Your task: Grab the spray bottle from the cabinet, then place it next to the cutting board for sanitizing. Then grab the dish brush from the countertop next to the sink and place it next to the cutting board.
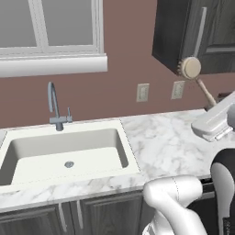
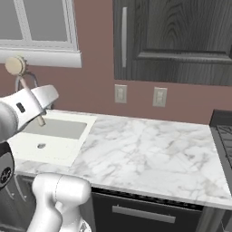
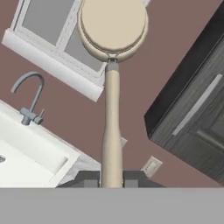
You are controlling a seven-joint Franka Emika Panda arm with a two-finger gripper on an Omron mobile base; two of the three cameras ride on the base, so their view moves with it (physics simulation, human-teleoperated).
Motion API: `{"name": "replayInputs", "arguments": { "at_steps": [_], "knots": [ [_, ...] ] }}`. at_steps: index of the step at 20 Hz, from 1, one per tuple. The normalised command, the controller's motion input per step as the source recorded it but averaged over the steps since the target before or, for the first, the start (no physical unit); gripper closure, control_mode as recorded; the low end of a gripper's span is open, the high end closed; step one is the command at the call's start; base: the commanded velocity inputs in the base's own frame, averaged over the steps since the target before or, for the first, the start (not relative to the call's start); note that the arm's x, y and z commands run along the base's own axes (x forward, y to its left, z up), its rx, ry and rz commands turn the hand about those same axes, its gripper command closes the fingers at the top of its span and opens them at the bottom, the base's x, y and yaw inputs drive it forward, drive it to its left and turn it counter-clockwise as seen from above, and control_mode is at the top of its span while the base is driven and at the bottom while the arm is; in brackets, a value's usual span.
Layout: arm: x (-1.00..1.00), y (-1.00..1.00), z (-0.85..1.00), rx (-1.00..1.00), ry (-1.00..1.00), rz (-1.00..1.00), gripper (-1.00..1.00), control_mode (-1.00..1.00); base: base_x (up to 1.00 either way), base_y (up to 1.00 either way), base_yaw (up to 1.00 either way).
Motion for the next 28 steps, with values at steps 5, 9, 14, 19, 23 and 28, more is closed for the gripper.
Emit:
{"name": "replayInputs", "arguments": {
  "at_steps": [5,9,14,19,23,28],
  "knots": [
    [0.00,0.00,0.00,0.00,0.00,0.00,1.00,1.00,-0.88,0.00,0.00],
    [0.00,0.00,0.00,0.00,0.00,0.00,1.00,1.00,-1.00,0.00,0.00],
    [0.00,0.00,0.00,0.00,0.00,0.00,1.00,1.00,-0.69,0.52,0.02],
    [0.00,0.00,0.00,0.00,0.00,0.00,1.00,1.00,-0.09,1.00,0.27],
    [0.00,0.00,0.00,0.00,0.00,0.00,1.00,1.00,0.00,0.86,0.73],
    [0.00,0.00,0.00,0.00,0.00,0.00,1.00,1.00,0.00,0.35,0.97]
  ]
}}
